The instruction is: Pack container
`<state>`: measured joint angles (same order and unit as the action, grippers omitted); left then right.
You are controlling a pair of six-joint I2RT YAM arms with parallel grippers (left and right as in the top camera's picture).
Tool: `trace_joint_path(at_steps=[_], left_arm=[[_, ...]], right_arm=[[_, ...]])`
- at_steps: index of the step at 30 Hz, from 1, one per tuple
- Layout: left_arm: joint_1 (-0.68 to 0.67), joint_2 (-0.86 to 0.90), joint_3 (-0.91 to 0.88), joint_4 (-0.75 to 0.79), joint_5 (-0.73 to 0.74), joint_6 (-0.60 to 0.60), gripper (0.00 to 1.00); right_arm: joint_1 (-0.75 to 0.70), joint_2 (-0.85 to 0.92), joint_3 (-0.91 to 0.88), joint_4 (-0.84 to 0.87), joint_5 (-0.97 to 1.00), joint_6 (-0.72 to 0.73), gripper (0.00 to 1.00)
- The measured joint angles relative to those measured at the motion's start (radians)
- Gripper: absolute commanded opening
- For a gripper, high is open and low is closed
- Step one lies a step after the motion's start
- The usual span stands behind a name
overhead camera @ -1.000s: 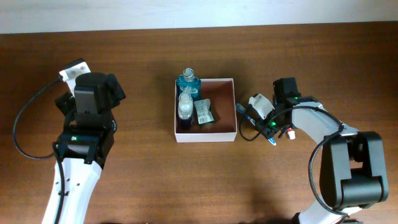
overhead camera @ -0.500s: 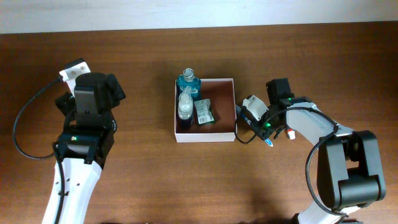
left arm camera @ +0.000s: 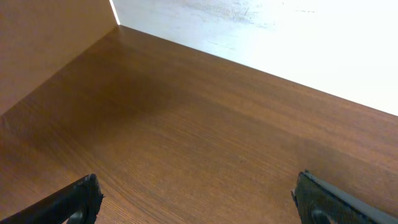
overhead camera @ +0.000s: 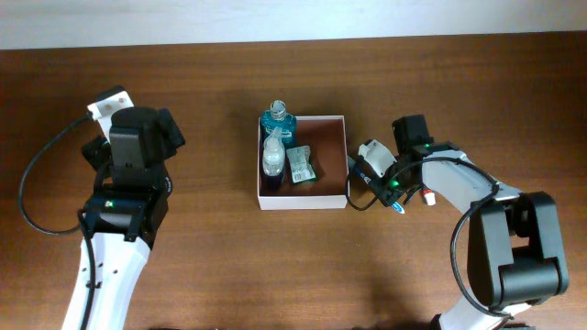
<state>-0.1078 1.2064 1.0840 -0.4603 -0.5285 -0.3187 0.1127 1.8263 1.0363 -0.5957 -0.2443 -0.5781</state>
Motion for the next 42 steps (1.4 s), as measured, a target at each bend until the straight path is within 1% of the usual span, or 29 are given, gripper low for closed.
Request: trace_joint_path(at_steps=[3,8,11,14,18,22,23,25,26,27,28,29,31,32,35,42], left_arm=[[0.0,0.0,0.0,0.0,0.0,0.0,1.0],[0.0,0.0,0.0,0.0,0.0,0.0,0.99],[0.0,0.0,0.0,0.0,0.0,0.0,0.99],[0.0,0.0,0.0,0.0,0.0,0.0,0.99],[0.0,0.0,0.0,0.0,0.0,0.0,0.99],[0.0,0.0,0.0,0.0,0.0,0.0,0.99],[0.0,0.0,0.0,0.0,0.0,0.0,0.99],[0.0,0.0,0.0,0.0,0.0,0.0,0.99],[0.0,0.0,0.0,0.0,0.0,0.0,0.99],[0.0,0.0,0.0,0.0,0.0,0.0,0.99],[0.0,0.0,0.0,0.0,0.0,0.0,0.99],[0.0,0.0,0.0,0.0,0.0,0.0,0.99],[0.0,0.0,0.0,0.0,0.0,0.0,0.99],[0.0,0.0,0.0,0.0,0.0,0.0,0.99],[0.0,0.0,0.0,0.0,0.0,0.0,0.99],[0.0,0.0,0.0,0.0,0.0,0.0,0.99]], right_arm=[[0.003,0.002,0.019,-0.043,0.043,0.031,0.04],[0.005,0.008,0.083,-0.122,0.113,0.133,0.04],[0.005,0.01,0.152,-0.186,0.129,0.196,0.04],[0.005,0.012,0.259,-0.293,0.139,0.265,0.04],[0.005,0.013,0.375,-0.408,0.142,0.307,0.04],[0.005,0.013,0.443,-0.449,0.143,0.328,0.04],[0.005,0.013,0.451,-0.452,0.143,0.331,0.06],[0.005,0.013,0.451,-0.455,0.143,0.338,0.2],[0.005,0.013,0.449,-0.455,0.143,0.338,0.29],[0.005,0.013,0.446,-0.455,0.143,0.341,0.35],[0.006,0.013,0.44,-0.454,0.143,0.339,0.42],[0.006,0.013,0.431,-0.449,0.143,0.341,0.49],[0.008,0.013,0.402,-0.436,0.142,0.345,0.57],[0.009,0.013,0.388,-0.428,0.143,0.342,0.59],[0.01,0.013,0.339,-0.391,0.143,0.336,0.59],[0.01,0.013,0.218,-0.274,0.143,0.257,0.53]])
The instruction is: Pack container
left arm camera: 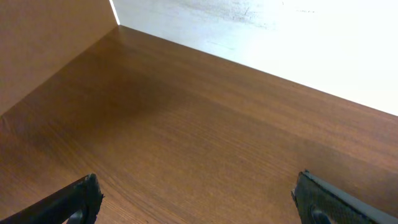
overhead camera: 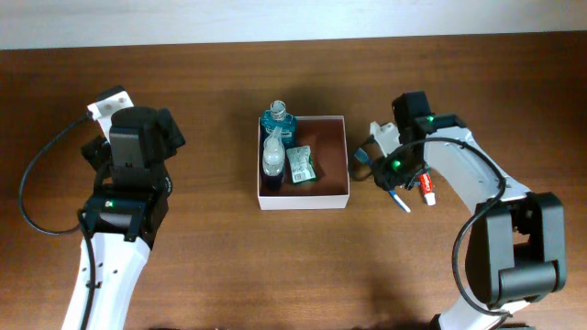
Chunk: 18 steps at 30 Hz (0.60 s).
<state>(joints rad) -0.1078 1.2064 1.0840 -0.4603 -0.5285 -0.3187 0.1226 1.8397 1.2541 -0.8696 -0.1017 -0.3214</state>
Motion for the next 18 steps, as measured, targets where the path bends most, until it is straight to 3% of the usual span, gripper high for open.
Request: trace_joint_path(at_steps=[5,7,9,13,18], left_arm=[[0.0,0.0,0.0,0.0,0.0,0.0,0.99],[0.0,0.0,0.0,0.0,0.0,0.0,0.99],[0.0,0.0,0.0,0.0,0.0,0.0,0.99],[0.0,0.0,0.0,0.0,0.0,0.0,0.99],[0.0,0.0,0.0,0.0,0.0,0.0,0.99]], right_arm=[[0.001,0.002,-0.089,0.126,0.0,-0.051,0.45],[0.001,0.004,-0.138,0.182,0.0,-0.078,0.38],[0.002,0.006,-0.176,0.24,0.005,-0.093,0.25],[0.002,0.001,-0.194,0.296,0.008,-0.108,0.14],[0.002,0.001,-0.197,0.311,0.009,-0.115,0.07]])
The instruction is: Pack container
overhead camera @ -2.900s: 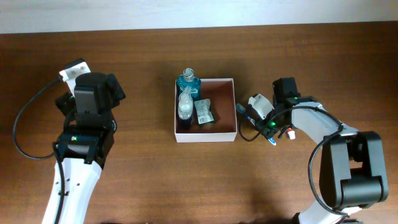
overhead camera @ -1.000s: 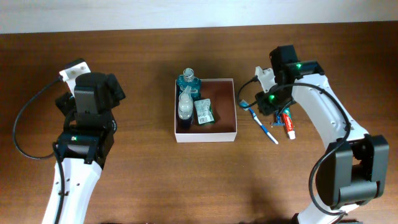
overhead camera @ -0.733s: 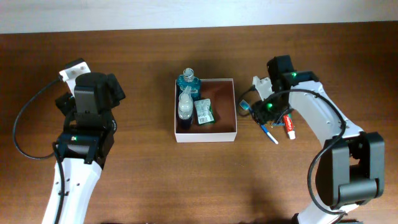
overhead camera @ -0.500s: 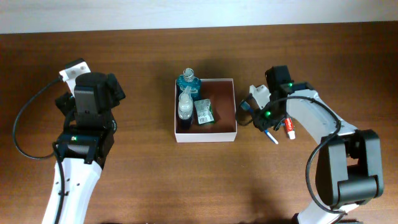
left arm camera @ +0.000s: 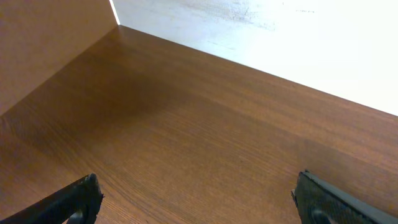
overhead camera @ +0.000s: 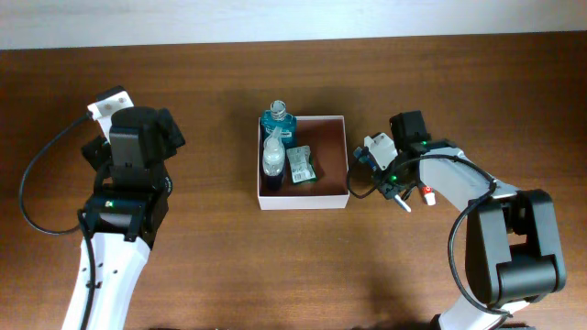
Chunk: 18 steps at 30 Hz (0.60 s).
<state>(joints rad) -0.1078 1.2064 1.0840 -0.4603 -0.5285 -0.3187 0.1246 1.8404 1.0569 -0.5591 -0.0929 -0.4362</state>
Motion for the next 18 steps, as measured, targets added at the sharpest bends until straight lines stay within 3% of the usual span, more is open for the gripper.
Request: trace_joint_path(at_steps=[11,18], left_arm=[[0.0,0.0,0.0,0.0,0.0,0.0,0.99],[0.0,0.0,0.0,0.0,0.0,0.0,0.99]], right_arm=[[0.0,0.0,0.005,-0.017,-0.001,0.007,0.04],[0.0,0.013,0.106,-0.197,-0.001,0.056,0.04]])
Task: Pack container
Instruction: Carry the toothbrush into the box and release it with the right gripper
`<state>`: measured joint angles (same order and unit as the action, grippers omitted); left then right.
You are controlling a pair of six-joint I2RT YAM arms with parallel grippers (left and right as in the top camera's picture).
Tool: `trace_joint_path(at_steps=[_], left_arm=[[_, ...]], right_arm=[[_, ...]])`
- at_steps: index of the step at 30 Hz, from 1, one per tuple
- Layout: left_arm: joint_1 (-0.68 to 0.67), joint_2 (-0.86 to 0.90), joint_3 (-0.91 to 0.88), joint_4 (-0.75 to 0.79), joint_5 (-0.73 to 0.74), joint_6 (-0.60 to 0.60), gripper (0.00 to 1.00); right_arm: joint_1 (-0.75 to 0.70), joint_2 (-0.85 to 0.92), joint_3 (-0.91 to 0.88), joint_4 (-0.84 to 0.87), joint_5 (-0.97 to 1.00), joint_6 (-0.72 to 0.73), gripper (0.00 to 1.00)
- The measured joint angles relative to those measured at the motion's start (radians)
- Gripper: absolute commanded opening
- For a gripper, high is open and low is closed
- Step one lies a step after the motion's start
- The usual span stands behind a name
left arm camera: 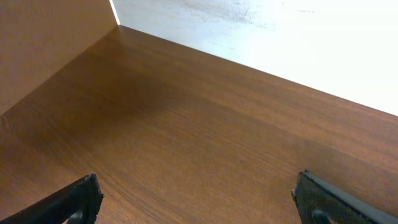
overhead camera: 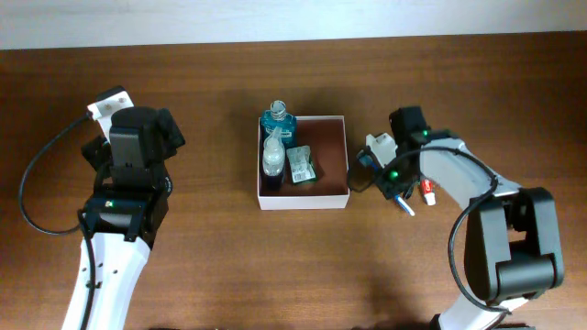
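Observation:
The white box point(overhead camera: 342, 156) stands mid-table, holding a blue bottle point(overhead camera: 277, 122), a clear bottle point(overhead camera: 272, 156) and a green packet point(overhead camera: 300, 165). My right gripper point(overhead camera: 364, 174) hovers just outside the box's right wall; the overhead view does not show how its jaws stand or whether they hold anything. A thin white-and-blue stick point(overhead camera: 402, 203) and a small red-capped tube point(overhead camera: 428, 191) lie on the table right of it. In the left wrist view, my left gripper point(left arm camera: 196, 193) is open over bare wood, far left of the box.
The left arm point(overhead camera: 136, 147) stands at the table's left side with a black cable looping beside it. A pale wall runs along the table's far edge point(overhead camera: 293, 41). The right arm point(overhead camera: 459, 170) arches over the stick and tube.
My right gripper has shifted a little toward the table's front along the box's right wall. The left arm, the box contents, the stick and the tube are where they were.
At first my right gripper was beside the box's right wall, above the stick. Then it sat farther back and right, with stick and tube in plain view. It then came back toward the box and now hangs by the wall's front half. The left arm stayed still.

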<state>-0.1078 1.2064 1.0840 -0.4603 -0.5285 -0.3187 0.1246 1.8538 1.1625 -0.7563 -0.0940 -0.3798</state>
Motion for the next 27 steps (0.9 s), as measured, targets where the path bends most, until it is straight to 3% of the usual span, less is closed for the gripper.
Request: trace_joint_path(at_steps=[13,20,27], left_arm=[[0.0,0.0,0.0,0.0,0.0,0.0,0.99],[0.0,0.0,0.0,0.0,0.0,0.0,0.99],[0.0,0.0,0.0,0.0,0.0,0.0,0.99]], right_arm=[[0.0,0.003,0.496,-0.426,-0.009,0.225,0.04],[0.024,0.002,0.541,-0.44,-0.158,0.329,0.04],[0.168,0.002,0.541,-0.355,-0.204,0.362,0.04]])
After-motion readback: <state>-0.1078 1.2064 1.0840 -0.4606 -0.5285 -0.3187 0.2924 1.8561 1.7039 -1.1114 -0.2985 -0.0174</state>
